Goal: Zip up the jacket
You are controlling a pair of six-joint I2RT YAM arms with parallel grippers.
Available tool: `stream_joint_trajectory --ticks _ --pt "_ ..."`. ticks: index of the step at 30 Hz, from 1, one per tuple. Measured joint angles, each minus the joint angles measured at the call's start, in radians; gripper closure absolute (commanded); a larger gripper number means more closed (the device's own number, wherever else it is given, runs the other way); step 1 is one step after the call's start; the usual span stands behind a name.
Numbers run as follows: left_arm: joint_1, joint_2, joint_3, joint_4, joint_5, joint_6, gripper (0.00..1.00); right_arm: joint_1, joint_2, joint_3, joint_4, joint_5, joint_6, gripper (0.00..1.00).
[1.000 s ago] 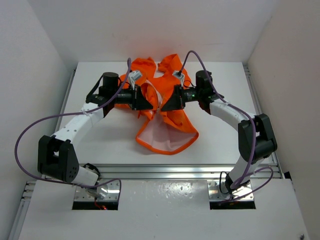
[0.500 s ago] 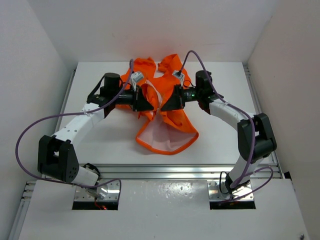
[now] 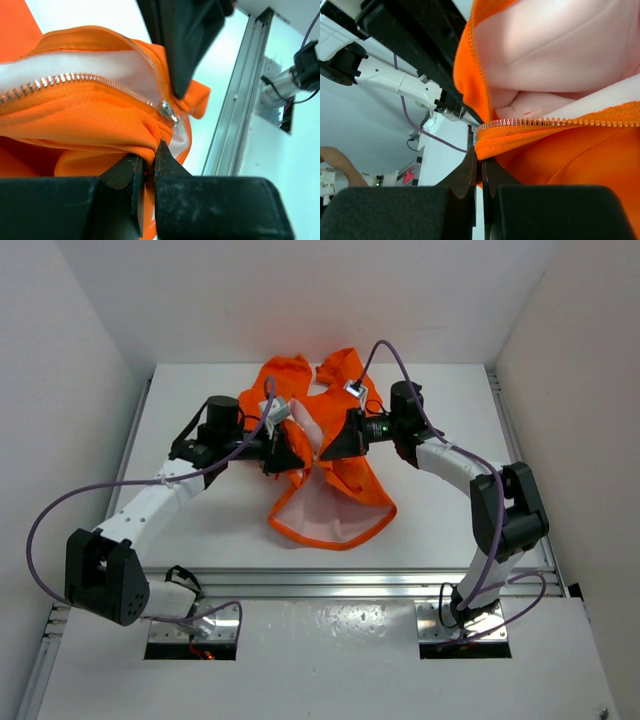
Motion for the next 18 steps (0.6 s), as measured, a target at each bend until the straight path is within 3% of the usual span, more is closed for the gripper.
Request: stream_joint_trajectory --ticks 18 --pt "-0.019 -0.029 -0.013 -0.063 0.022 0.166 1.0 0.006 0.002 -0.017 0.022 -0.025 0.0 1.0"
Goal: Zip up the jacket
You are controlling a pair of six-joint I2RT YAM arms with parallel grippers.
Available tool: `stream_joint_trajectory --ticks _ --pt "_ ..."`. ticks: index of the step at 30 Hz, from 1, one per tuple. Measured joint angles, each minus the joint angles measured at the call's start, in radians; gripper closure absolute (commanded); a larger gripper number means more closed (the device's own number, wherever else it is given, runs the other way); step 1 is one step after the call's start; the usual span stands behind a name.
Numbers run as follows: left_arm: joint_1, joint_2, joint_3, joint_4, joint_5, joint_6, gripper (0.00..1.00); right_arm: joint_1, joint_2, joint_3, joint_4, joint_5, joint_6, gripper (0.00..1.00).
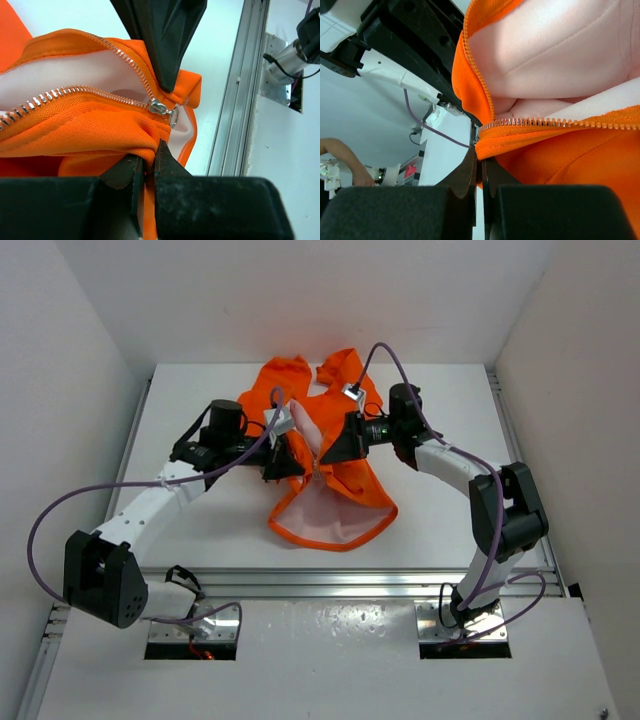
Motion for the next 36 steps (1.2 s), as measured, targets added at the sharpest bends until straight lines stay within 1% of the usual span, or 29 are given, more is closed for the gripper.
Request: stream_joint_trajectory --ticks 8,13,14,17,19,21,22,24,25,26,28,29,30,33,34,36 --pt "-0.029 0.003 0.0 -0.021 -0.031 0.061 1.0 0.001 0.0 0.0 0.003 -0.005 0.008 1.0" --pt "-0.031 0.003 0.0 -0.02 -0.035 0.082 1.0 0.002 0.0 -0.004 0.033 -0.005 0.031 1.0" --pt "-0.031 0.003 0.0 -0.021 -0.035 0.086 0.97 0.002 0.0 -0.009 0.046 -0.005 0.038 1.0" --pt "-0.032 0.0 0.0 -0.024 -0.042 0.097 0.8 0.002 0.0 -0.016 0.062 -0.005 0.049 1.0" --pt "-0.032 -0.006 0.0 -0.029 -0.046 0.103 0.62 0.002 0.0 -0.019 0.069 -0.005 0.051 1.0" --pt "-0.032 -0.022 -0.007 -0.05 -0.053 0.109 0.52 0.0 0.0 -0.022 0.077 -0.004 0.054 1.0" --pt "-0.031 -0.036 -0.017 -0.064 -0.059 0.111 0.5 -0.003 -0.001 -0.022 0.08 -0.003 0.056 1.0" --pt "-0.024 -0.07 -0.046 -0.069 -0.075 0.106 0.42 -0.008 -0.003 -0.024 0.091 0.0 0.058 1.0" --pt "-0.02 -0.095 -0.066 -0.066 -0.091 0.096 0.36 -0.01 -0.005 -0.028 0.098 0.001 0.059 1.0" --pt "-0.014 -0.124 -0.083 -0.064 -0.104 0.093 0.34 -0.013 -0.008 -0.033 0.103 0.002 0.06 1.0" --pt "-0.005 -0.177 -0.106 -0.059 -0.13 0.075 0.34 -0.016 -0.017 -0.045 0.106 0.003 0.06 1.0" --pt "0.0 -0.206 -0.113 -0.054 -0.14 0.068 0.36 -0.016 -0.021 -0.051 0.106 0.004 0.06 1.0" --pt "0.004 -0.229 -0.114 -0.051 -0.144 0.062 0.42 -0.016 -0.024 -0.055 0.106 0.006 0.06 1.0" --pt "0.009 -0.27 -0.114 -0.029 -0.141 0.027 0.58 -0.016 -0.029 -0.063 0.105 0.011 0.061 1.0" --pt "0.01 -0.276 -0.114 -0.026 -0.137 0.015 0.74 -0.016 -0.03 -0.063 0.106 0.012 0.061 1.0" --pt "0.007 -0.277 -0.115 -0.023 -0.132 -0.003 0.82 -0.016 -0.032 -0.064 0.11 0.018 0.068 1.0"
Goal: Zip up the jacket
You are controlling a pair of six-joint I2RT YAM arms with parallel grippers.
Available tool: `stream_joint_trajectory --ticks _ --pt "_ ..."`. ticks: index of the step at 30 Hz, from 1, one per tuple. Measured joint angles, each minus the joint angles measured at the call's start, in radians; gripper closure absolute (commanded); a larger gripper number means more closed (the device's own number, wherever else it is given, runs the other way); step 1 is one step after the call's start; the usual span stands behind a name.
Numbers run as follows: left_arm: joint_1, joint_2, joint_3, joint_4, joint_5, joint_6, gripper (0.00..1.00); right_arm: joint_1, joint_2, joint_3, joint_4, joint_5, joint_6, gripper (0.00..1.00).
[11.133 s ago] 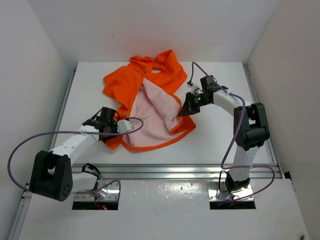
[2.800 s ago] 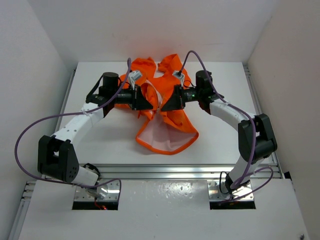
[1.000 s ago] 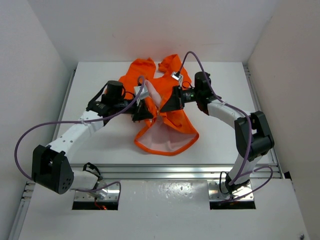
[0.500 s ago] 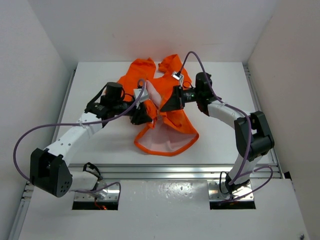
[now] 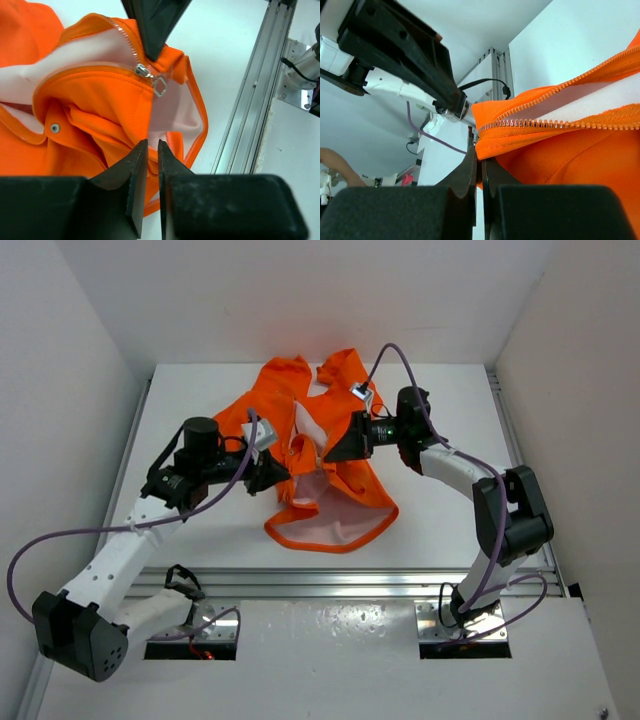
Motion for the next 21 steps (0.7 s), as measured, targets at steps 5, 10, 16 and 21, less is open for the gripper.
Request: stream_joint_trajectory --ticks 5,10,16,21 --pt "-0.075 -0.024 -0.051 0.033 -0.093 -0.003 0.81 0.0 -0.001 -0.002 0.018 0.015 0.028 1.0" --pt "-0.201 -0.179 -0.219 0.14 -0.35 0.098 0.77 0.001 -0.002 -0.003 0.022 0.02 0.049 1.0" --pt "-0.292 -0.29 -0.26 0.19 -0.514 0.291 0.8 0.003 -0.035 -0.037 -0.029 0.035 0.017 1.0" --pt "-0.345 -0.274 -0.217 0.126 -0.57 0.337 1.0 0.003 -0.098 -0.052 -0.137 0.054 -0.059 1.0"
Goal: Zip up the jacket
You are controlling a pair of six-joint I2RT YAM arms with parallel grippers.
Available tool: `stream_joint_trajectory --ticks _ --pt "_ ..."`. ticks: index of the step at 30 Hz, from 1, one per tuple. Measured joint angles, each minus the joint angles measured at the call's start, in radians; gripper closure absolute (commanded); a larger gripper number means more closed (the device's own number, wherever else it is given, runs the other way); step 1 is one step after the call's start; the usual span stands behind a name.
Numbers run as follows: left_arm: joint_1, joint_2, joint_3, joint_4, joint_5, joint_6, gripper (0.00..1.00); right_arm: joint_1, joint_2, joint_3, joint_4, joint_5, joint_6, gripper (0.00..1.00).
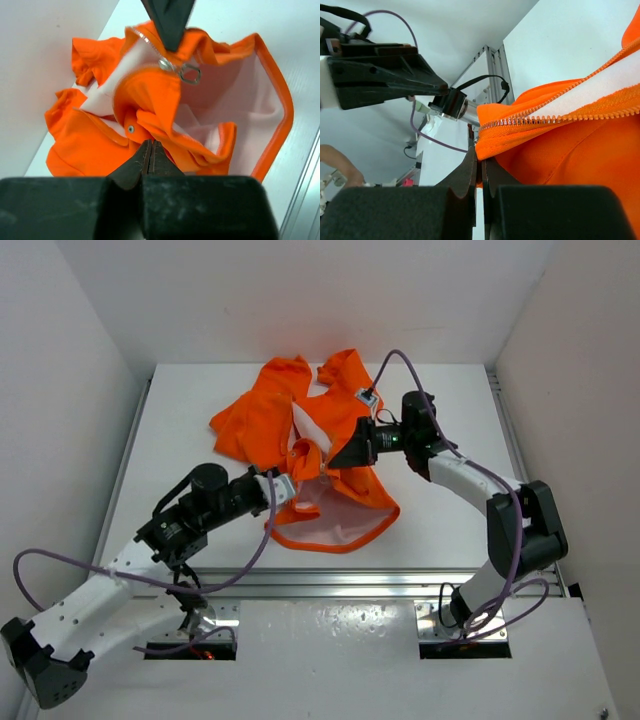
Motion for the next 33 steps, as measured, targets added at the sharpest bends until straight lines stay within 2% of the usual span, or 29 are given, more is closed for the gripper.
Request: stream_joint_trajectory --ticks 3,5,7,9,10,12,16,20,22,28,33 --pt "-0.056 0.068 0.08 0.005 -0.088 0.008 0.98 0.0 -0.034 -0.013 -0.041 0.018 -0.026 1.0" --pt "-0.1 0.08 0.04 0.094 -0.16 0.047 0.87 0.0 -0.049 -0.027 -0.056 0.029 -0.027 1.0" --pt "-0.146 0.03 -0.086 0.222 -0.221 0.108 0.72 0.0 -0.058 -0.048 -0.054 0.041 -0.019 1.0" --pt "-0.198 -0.035 -0.23 0.327 -0.261 0.173 0.67 0.0 -0.062 -0.068 -0.053 0.049 -0.003 1.0" --pt "-0.228 -0.066 -0.302 0.378 -0.279 0.211 0.56 0.0 -0.064 -0.077 -0.052 0.053 0.006 1.0" --pt "-0.28 -0.113 -0.407 0.45 -0.304 0.278 0.47 0.0 -0.07 -0.095 -0.045 0.063 0.027 1.0" --pt "-0.381 -0.174 -0.564 0.638 -0.374 0.415 0.46 0.0 -0.084 -0.135 0.0 0.077 0.087 1.0" --pt "-0.474 -0.151 -0.661 0.815 -0.446 0.551 0.46 0.0 -0.098 -0.169 0.046 0.105 0.152 1.0" --pt "-0.507 -0.107 -0.675 0.893 -0.482 0.6 0.43 0.0 -0.111 -0.187 0.062 0.124 0.182 1.0" --pt "-0.582 0.103 -0.681 1.186 -0.579 0.709 0.43 0.0 -0.121 -0.208 0.098 0.158 0.261 1.0" --pt "-0.591 0.296 -0.682 1.398 -0.655 0.748 0.47 0.002 -0.12 -0.208 0.12 0.174 0.316 1.0"
